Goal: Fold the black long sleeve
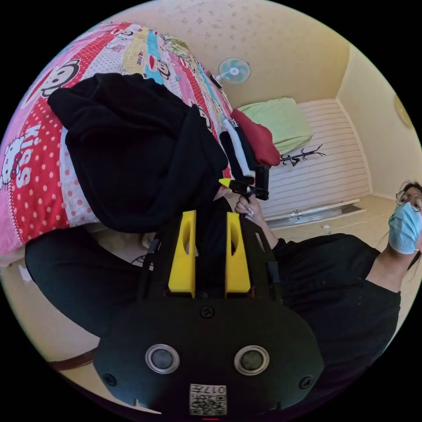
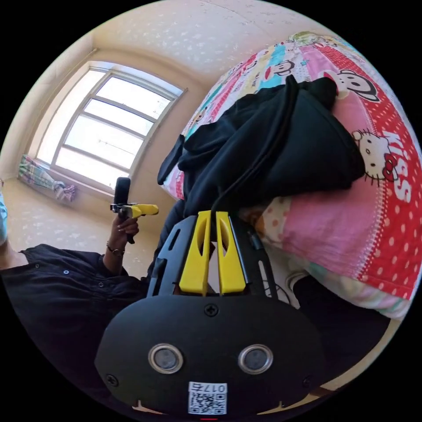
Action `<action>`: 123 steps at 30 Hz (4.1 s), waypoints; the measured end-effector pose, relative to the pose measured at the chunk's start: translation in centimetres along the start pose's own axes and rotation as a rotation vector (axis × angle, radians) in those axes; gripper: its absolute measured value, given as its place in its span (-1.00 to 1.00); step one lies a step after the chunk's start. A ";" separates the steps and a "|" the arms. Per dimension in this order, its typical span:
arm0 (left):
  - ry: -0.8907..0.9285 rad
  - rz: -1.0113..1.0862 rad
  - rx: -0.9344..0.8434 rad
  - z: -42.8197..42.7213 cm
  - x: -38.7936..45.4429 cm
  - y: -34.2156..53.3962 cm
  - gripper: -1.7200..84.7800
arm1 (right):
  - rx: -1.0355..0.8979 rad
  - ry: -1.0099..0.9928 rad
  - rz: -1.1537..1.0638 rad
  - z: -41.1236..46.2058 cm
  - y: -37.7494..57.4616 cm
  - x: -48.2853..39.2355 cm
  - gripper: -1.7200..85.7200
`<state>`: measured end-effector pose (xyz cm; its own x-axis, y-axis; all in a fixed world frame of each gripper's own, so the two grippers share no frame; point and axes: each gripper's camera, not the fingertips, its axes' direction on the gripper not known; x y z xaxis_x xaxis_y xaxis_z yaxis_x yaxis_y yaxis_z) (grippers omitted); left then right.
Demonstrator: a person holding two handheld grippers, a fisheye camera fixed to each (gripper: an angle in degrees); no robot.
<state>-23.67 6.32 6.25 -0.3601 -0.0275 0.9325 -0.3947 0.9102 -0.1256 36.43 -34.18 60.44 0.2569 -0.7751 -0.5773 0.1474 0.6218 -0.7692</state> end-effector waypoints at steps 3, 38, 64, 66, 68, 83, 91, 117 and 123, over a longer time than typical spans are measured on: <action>-0.007 0.017 0.036 0.6 0.1 0.3 -0.67 | 0.078 -0.183 -0.019 -2.0 -3.5 -0.1 -0.89; -0.502 0.049 0.109 16.3 -1.1 -8.7 -0.95 | 0.229 0.324 0.098 -7.5 -20.3 13.7 -0.69; -0.510 0.043 0.422 0.8 -1.3 -8.2 -0.98 | 0.063 0.710 -0.060 11.1 -21.3 10.6 -0.74; -0.501 0.037 0.421 0.5 -1.6 -8.1 -0.98 | 0.014 0.785 -0.069 13.6 -21.3 10.9 -0.78; -0.519 0.028 0.425 -0.6 -1.8 -7.8 -0.98 | -0.060 0.799 -0.054 15.6 -21.4 11.3 -0.83; -0.506 -0.142 0.500 -8.9 -12.4 -20.4 -0.83 | 0.379 0.698 0.029 6.1 -23.8 4.9 -0.83; -0.344 -0.280 0.542 -7.7 -15.1 -9.0 -0.55 | 0.389 0.554 -0.124 9.8 -15.9 -6.0 -0.79; -0.048 0.183 0.169 13.7 3.7 -19.2 -0.90 | 0.381 0.359 0.176 4.2 -2.8 -3.9 -0.95; 0.050 0.277 -0.048 20.9 3.5 -15.6 -0.66 | 0.394 0.312 0.251 -3.0 -0.2 -3.8 -0.89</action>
<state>-36.43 -16.62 4.35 -0.4064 0.2442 0.8805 -0.2466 0.8986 -0.3630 32.52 -31.68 61.99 0.0437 -0.5574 -0.8291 0.4794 0.7398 -0.4722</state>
